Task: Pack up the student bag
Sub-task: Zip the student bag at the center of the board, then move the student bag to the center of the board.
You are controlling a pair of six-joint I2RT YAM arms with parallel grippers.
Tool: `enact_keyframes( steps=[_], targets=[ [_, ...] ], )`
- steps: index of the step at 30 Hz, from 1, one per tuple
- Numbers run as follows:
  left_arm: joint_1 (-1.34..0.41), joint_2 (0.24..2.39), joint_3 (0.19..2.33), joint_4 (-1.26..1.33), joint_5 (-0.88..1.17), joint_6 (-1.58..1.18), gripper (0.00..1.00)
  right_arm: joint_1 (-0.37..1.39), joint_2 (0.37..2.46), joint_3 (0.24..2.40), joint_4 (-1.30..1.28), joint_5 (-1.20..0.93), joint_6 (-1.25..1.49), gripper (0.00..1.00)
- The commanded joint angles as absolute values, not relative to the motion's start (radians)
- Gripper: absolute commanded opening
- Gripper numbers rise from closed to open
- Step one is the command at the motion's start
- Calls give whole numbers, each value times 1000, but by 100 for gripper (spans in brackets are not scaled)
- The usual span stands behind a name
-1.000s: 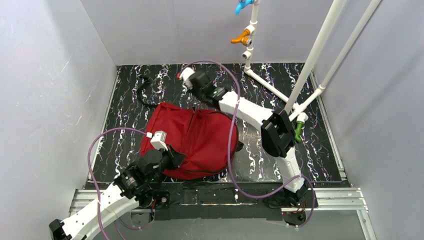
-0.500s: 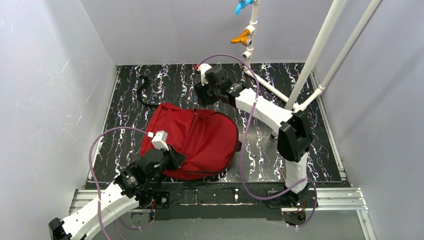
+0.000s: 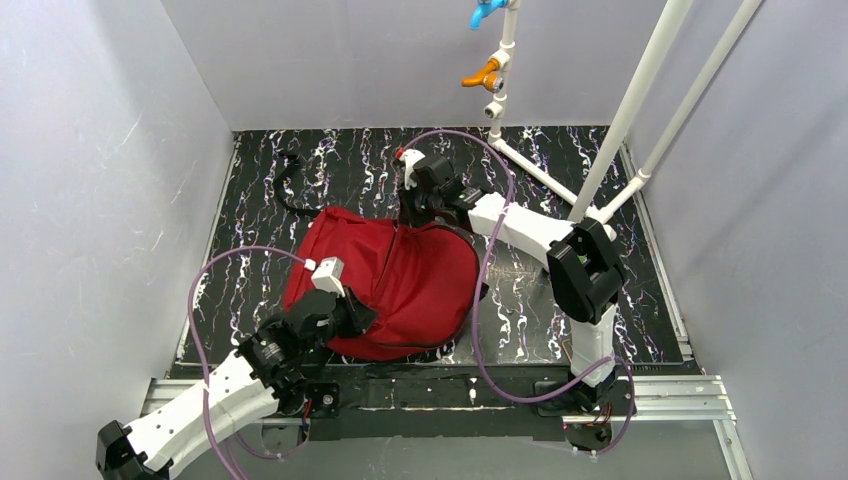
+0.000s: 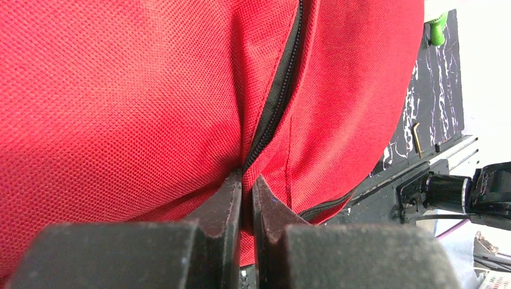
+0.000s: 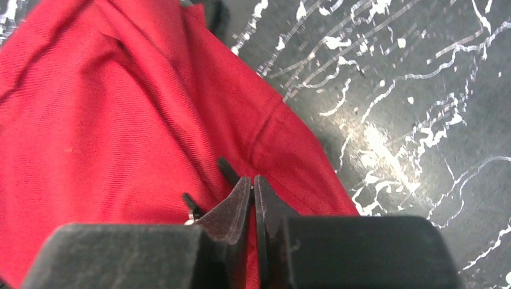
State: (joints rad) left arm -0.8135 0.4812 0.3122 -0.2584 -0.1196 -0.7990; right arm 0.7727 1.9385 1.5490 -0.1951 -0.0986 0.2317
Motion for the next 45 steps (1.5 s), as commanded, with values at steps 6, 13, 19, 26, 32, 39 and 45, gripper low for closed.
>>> enact_keyframes(
  steps=[6, 13, 19, 26, 32, 39, 45],
  targets=[
    [-820, 568, 372, -388, -6, -826, 8, 778, 2000, 1581, -197, -49, 134, 6],
    [-820, 615, 608, -444, -14, -719, 62, 776, 1871, 1583, -376, 92, 172, 45],
    [-816, 895, 900, -506, -170, -541, 82, 770, 1673, 1494, -489, 231, 180, 69],
    [-688, 1282, 1130, -545, -185, -469, 81, 751, 1487, 1264, -518, 244, 255, 80],
    [-511, 1506, 1124, -444, -33, -445, 50, 745, 1420, 1087, -480, 178, 326, 82],
    [-316, 1588, 1046, -392, 173, -454, 0, 745, 1360, 937, -325, -60, 401, 91],
    [-280, 1453, 961, -373, 217, -465, 0, 746, 1378, 903, -227, -76, 432, 78]
  ],
)
